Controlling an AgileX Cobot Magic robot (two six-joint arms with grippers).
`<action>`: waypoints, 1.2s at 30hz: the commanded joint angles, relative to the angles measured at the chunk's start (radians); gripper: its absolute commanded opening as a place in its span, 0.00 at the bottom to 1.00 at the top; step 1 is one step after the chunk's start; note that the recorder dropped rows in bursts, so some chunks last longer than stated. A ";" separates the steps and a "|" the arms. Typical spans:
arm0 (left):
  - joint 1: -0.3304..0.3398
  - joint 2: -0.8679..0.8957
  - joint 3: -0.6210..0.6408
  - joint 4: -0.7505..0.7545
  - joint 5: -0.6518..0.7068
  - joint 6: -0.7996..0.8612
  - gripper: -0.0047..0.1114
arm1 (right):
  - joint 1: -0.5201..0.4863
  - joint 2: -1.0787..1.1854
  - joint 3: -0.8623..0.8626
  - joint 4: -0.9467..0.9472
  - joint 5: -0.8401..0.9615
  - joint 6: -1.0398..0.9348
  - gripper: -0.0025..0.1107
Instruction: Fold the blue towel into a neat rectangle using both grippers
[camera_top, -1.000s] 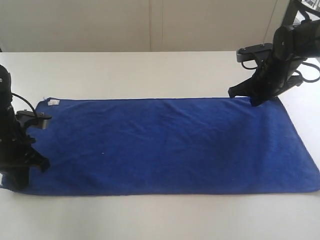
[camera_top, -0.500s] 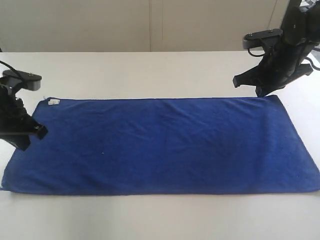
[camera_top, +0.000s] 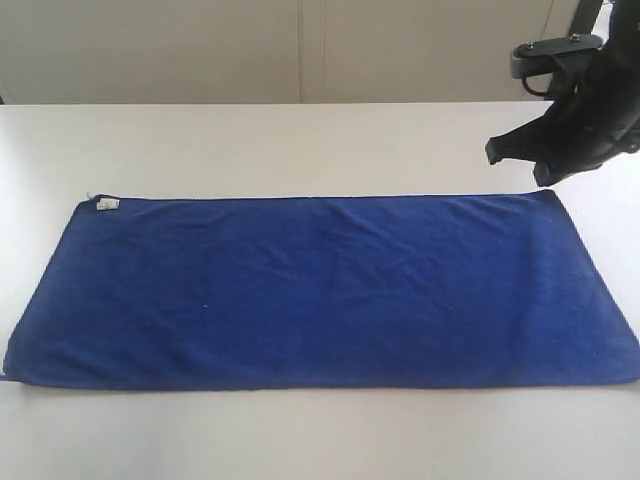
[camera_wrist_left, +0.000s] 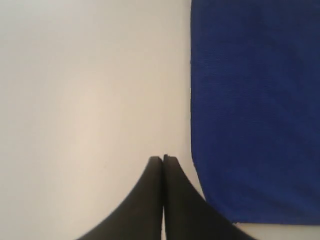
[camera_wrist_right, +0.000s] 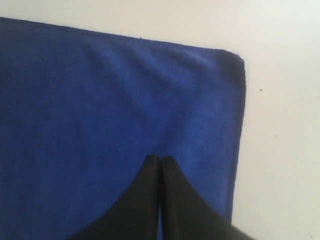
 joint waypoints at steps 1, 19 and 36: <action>0.031 -0.159 0.094 -0.083 0.006 0.031 0.04 | -0.002 -0.101 0.131 0.003 -0.087 0.041 0.02; 0.031 -0.663 0.491 -0.170 -0.147 0.080 0.04 | -0.152 -0.166 0.375 0.021 -0.293 0.077 0.02; 0.031 -0.672 0.491 -0.158 -0.146 0.080 0.04 | -0.217 0.121 0.091 0.200 -0.034 -0.106 0.15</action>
